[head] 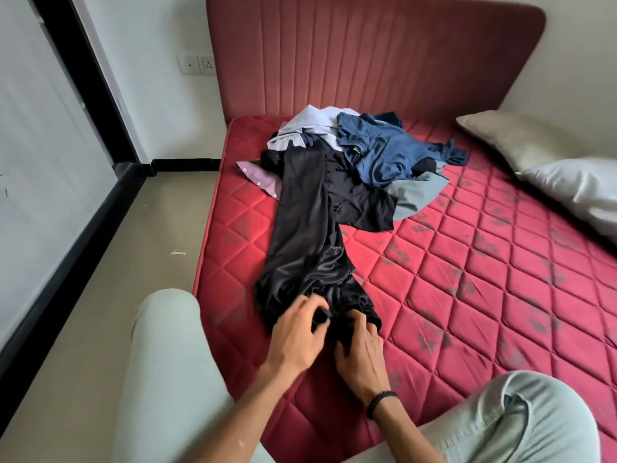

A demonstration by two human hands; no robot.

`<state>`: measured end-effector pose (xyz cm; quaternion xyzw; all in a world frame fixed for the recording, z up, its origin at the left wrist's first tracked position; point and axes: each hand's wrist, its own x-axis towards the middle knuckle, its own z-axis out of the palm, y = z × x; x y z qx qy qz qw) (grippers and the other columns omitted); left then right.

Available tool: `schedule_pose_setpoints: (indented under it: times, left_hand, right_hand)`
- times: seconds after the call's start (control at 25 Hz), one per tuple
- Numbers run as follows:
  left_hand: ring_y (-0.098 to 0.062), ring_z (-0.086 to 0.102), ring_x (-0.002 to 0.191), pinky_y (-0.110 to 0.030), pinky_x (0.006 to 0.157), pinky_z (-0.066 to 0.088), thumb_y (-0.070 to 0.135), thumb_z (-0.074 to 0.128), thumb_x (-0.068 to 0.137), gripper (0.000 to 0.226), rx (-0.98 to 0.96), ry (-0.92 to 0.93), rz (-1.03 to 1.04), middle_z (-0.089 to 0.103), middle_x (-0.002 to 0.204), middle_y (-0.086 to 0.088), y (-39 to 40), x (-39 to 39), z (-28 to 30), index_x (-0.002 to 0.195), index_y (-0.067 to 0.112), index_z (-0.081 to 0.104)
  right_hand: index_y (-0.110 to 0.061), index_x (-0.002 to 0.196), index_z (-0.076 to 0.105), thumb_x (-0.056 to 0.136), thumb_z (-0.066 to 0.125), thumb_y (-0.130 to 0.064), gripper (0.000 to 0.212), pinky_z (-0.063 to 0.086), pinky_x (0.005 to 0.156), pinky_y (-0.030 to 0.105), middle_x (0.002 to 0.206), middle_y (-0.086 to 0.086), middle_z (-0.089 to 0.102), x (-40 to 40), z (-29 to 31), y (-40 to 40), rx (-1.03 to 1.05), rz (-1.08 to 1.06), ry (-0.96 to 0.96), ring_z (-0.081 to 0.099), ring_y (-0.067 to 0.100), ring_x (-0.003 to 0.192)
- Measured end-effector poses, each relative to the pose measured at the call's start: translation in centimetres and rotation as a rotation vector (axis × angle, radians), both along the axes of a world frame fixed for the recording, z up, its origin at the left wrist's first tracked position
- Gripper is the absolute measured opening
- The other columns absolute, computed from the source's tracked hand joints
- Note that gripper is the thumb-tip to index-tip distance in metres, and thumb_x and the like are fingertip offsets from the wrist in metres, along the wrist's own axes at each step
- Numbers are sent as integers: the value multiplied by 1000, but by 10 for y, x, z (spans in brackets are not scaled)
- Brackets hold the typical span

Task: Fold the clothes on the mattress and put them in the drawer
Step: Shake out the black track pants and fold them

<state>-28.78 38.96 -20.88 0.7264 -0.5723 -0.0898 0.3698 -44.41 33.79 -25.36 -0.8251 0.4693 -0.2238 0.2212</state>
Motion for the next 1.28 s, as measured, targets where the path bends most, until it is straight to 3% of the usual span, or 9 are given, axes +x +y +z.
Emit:
schedule_pose_setpoints:
  times: [0.12, 0.28, 0.44, 0.56, 0.72, 0.88, 1.04, 1.16, 1.28]
  left_hand:
    - [-12, 66, 108, -30, 98, 50, 6, 69, 82, 41, -228, 212, 207, 68, 115, 9, -4, 31, 15, 118, 23, 61]
    - [-9, 64, 96, -30, 91, 50, 0, 60, 74, 45, -239, 229, 328, 68, 105, 15, 15, 61, 7, 111, 25, 65]
    - [-11, 68, 91, -35, 87, 55, 0, 52, 77, 44, -186, 347, 247, 71, 97, 11, 7, 56, 3, 109, 28, 65]
    - [-15, 70, 94, -34, 89, 56, -5, 54, 85, 47, -139, 529, 123, 74, 100, 9, 1, 45, 9, 117, 27, 66]
    - [-14, 68, 112, -28, 98, 51, 5, 53, 90, 51, -61, 475, -189, 73, 116, 10, 1, 25, 17, 136, 25, 59]
    - [-11, 71, 93, -32, 83, 54, 16, 46, 100, 40, 9, 381, -333, 74, 98, 9, 4, 20, 8, 135, 29, 62]
    - [-5, 59, 52, -22, 54, 46, 26, 53, 106, 22, -87, 351, -119, 62, 62, 19, 1, 22, 10, 116, 25, 73]
    - [-8, 65, 67, -24, 64, 54, 41, 73, 93, 19, -175, 282, -23, 67, 74, 14, -4, 15, 26, 106, 27, 75]
    - [-7, 63, 91, -24, 86, 51, 63, 76, 75, 55, 168, 91, -126, 65, 98, 12, -18, 1, 28, 122, 34, 67]
  right_hand:
    - [-27, 133, 46, 77, 67, -24, 61, 42, 88, 44, 121, -7, 61, -11, 1, -5, -67, -35, 76, 52, 22, 109]
    - [-22, 125, 56, 74, 54, -28, 52, 40, 102, 59, 123, 2, 58, -25, -11, -34, -187, -145, 208, 54, 28, 118]
    - [-15, 122, 57, 78, 43, -28, 48, 39, 102, 62, 120, 7, 59, -14, -18, -34, -187, -238, 169, 55, 34, 117]
    - [-25, 111, 65, 95, 48, -33, 25, 46, 95, 48, 107, -8, 66, 2, 0, -10, -182, -190, -29, 62, 21, 102]
    - [-33, 111, 63, 100, 55, -58, 29, 51, 64, 32, 83, -1, 71, 25, 35, 17, 490, -19, -489, 65, 14, 70]
    - [-18, 136, 56, 96, 45, -73, 69, 57, 79, 53, 120, 20, 69, 30, 31, 15, 998, 35, -733, 70, 37, 104]
    - [-16, 130, 65, 107, 54, -30, 29, 49, 110, 45, 124, 4, 73, 30, 34, 15, 820, 73, -679, 66, 20, 122]
    - [-30, 140, 55, 101, 64, -31, 40, 48, 107, 31, 131, -17, 68, 27, 23, 19, 530, 107, -407, 61, 2, 124]
    - [-31, 133, 56, 85, 70, -52, 54, 52, 96, 33, 127, -14, 65, 29, 14, 26, 291, 289, -118, 62, 6, 117]
